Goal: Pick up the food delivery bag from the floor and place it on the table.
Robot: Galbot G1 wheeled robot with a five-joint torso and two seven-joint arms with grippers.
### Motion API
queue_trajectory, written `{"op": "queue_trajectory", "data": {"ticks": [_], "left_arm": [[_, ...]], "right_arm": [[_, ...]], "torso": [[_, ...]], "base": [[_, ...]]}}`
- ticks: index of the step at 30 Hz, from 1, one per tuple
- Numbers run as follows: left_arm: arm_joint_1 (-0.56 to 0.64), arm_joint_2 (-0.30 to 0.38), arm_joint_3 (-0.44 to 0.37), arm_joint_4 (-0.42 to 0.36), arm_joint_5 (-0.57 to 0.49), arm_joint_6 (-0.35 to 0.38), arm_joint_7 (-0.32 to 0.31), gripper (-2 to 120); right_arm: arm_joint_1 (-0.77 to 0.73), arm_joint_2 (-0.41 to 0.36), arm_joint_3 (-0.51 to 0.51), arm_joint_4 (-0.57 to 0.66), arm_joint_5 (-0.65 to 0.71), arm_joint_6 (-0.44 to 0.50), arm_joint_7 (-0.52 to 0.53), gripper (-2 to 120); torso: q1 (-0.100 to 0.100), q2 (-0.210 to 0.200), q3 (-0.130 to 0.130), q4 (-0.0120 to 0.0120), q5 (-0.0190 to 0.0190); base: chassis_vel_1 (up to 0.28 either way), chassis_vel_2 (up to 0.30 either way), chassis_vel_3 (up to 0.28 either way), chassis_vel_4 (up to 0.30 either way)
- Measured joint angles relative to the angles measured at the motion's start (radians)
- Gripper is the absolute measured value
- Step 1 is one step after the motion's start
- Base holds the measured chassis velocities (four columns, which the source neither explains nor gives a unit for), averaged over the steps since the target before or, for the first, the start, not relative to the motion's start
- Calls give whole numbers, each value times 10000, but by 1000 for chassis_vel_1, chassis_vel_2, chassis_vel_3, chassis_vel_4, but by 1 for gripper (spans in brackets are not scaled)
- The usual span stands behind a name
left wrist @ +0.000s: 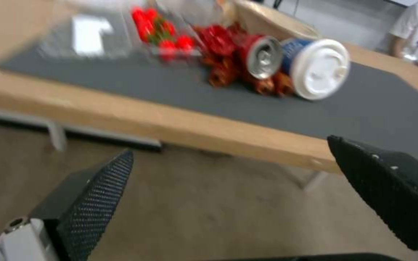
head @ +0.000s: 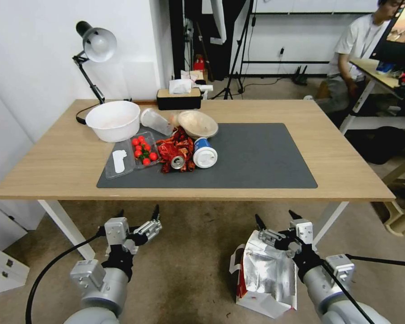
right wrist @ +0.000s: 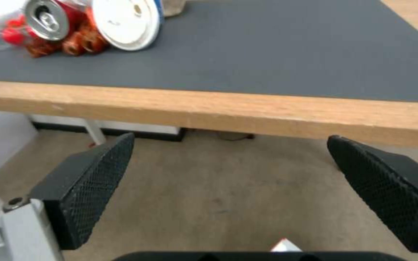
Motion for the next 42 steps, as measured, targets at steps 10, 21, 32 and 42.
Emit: {"op": "queue_trajectory", "data": {"ticks": [10,21,32,42], "left_arm": [[166,288,-191,-166,-426,-394,133,100],[176,505,-380,-117,-599,-605,240,100],[198,560,-443,-120,-914,-793,90,100],[181,575,-472,-133,-1152,-757,78,100]], "right_arm": [[21,-170,89,87,204,3,12,100],[92,-319,142,55,262,106,72,100],[71,-273,77,-14,211,210,115,100],[65,-208,22,-21,164,219,120,100]], "torso": [[0,0,0,-1,0],[-1,0,0,-1,0],[-10,-24,-13,-1,-1],[-222,-495,-272,-1,-1]], "base": [[0,0,0,0],[0,0,0,0],[0,0,0,0],[0,0,0,0]]}}
